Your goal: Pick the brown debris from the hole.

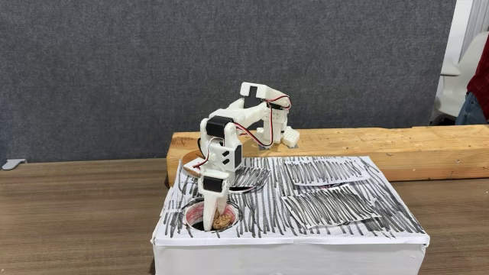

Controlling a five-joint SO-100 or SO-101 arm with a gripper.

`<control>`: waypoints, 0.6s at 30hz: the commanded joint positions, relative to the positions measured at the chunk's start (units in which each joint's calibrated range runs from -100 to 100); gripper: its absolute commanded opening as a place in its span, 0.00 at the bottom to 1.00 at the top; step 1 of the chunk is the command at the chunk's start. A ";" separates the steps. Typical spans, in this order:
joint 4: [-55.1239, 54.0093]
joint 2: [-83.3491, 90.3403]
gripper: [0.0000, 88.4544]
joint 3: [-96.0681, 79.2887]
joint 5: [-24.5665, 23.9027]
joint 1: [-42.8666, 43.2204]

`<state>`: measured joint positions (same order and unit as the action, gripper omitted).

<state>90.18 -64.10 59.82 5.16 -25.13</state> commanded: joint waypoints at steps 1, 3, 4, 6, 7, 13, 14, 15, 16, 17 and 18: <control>0.34 -0.22 0.23 -0.32 0.14 -0.31; 0.34 0.03 0.14 -0.32 0.14 -0.23; 0.34 0.03 0.10 -0.32 0.14 -0.16; 0.34 0.20 0.02 -0.32 0.14 -0.09; 0.34 0.20 0.00 -0.32 0.14 -0.09; 0.34 0.28 0.01 -0.32 0.19 -0.23; 0.34 0.28 0.01 -0.32 0.19 -0.23; 0.34 0.28 0.01 -0.32 0.19 -0.23; 0.34 0.37 0.01 -0.32 0.19 -0.23; 0.34 0.37 0.01 -0.32 0.19 -0.23; 0.34 0.37 0.01 -0.32 0.19 -0.23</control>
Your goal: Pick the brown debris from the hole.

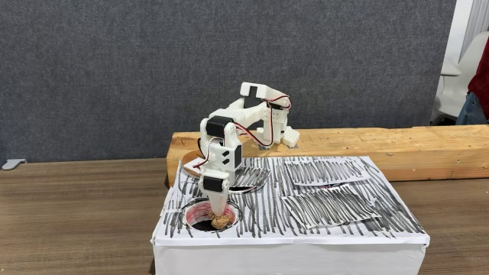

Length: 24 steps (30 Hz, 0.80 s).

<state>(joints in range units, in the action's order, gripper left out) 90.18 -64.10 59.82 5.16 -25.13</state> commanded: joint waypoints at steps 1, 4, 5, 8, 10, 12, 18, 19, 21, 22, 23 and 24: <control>0.34 0.45 0.01 -0.23 0.19 -0.23; 0.26 0.79 0.01 -0.05 0.19 -0.02; 0.26 1.46 0.01 0.39 0.19 0.06; 0.34 5.64 0.01 3.34 0.19 0.06; 0.85 9.16 0.01 5.40 0.19 0.35; 1.10 13.18 0.01 6.74 0.19 1.08; 1.43 22.56 0.01 6.21 0.19 3.57; 2.11 24.07 0.01 6.12 0.19 4.15; 4.71 26.00 0.01 6.12 0.25 5.47; 6.47 26.41 0.01 6.12 0.25 6.42; 8.31 26.58 0.01 6.12 0.25 7.66; 9.15 26.58 0.01 6.03 0.25 9.12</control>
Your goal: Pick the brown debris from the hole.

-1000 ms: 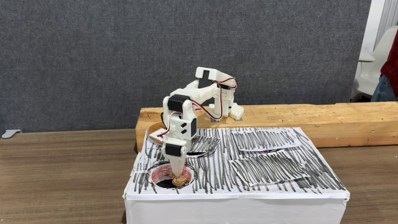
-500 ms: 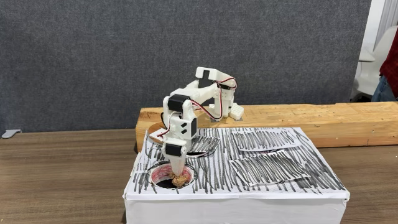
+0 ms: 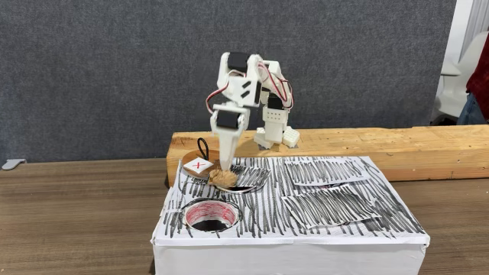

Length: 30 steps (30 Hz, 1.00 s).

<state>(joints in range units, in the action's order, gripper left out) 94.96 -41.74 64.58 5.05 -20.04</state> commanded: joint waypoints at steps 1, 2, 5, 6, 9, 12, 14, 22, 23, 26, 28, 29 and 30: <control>4.62 4.22 0.01 1.17 0.35 5.50; 4.12 4.30 0.01 1.17 0.35 7.25; 4.12 4.30 0.01 -0.61 0.35 11.20; 4.12 4.30 0.01 -1.96 0.35 12.88; 4.03 4.30 0.01 -8.93 0.25 18.29; 3.95 4.30 0.01 -14.83 0.25 22.31; 3.95 4.30 0.01 -17.33 -0.07 23.70; 3.95 4.05 0.02 -19.57 -0.33 23.92; 3.95 4.05 0.02 -19.57 -0.33 23.85; 3.95 4.14 0.05 -19.48 -0.38 23.55; 3.95 4.14 0.07 -19.48 -0.38 23.55; 3.95 4.14 0.09 -19.48 -0.33 23.63; 3.95 4.14 0.11 -19.48 -0.33 23.77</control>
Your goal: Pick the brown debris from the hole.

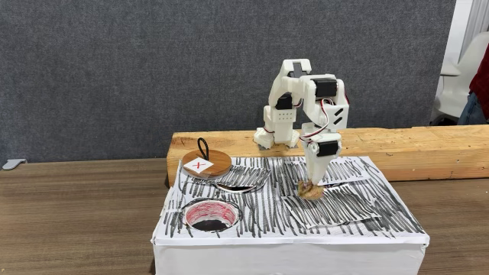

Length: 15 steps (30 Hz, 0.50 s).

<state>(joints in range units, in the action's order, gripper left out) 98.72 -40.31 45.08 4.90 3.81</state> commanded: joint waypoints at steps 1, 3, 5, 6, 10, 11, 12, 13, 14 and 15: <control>0.19 2.71 0.13 0.03 -0.17 0.06; 0.19 2.71 0.16 0.29 -0.17 0.13; 0.19 2.71 0.19 0.47 -0.17 0.13; 0.19 2.71 0.20 0.47 -0.17 0.06; 0.19 2.79 0.21 1.01 -0.17 -0.74; 0.19 2.79 0.21 1.01 -0.17 -0.96; 0.11 2.87 0.21 1.01 -0.17 -1.62; 0.11 2.87 0.21 1.10 -0.17 -2.50; 0.11 2.87 0.21 1.10 -0.17 -4.03; 0.11 2.87 0.21 1.10 -0.17 -5.35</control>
<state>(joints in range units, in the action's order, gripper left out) 98.72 -40.31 45.08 4.90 2.32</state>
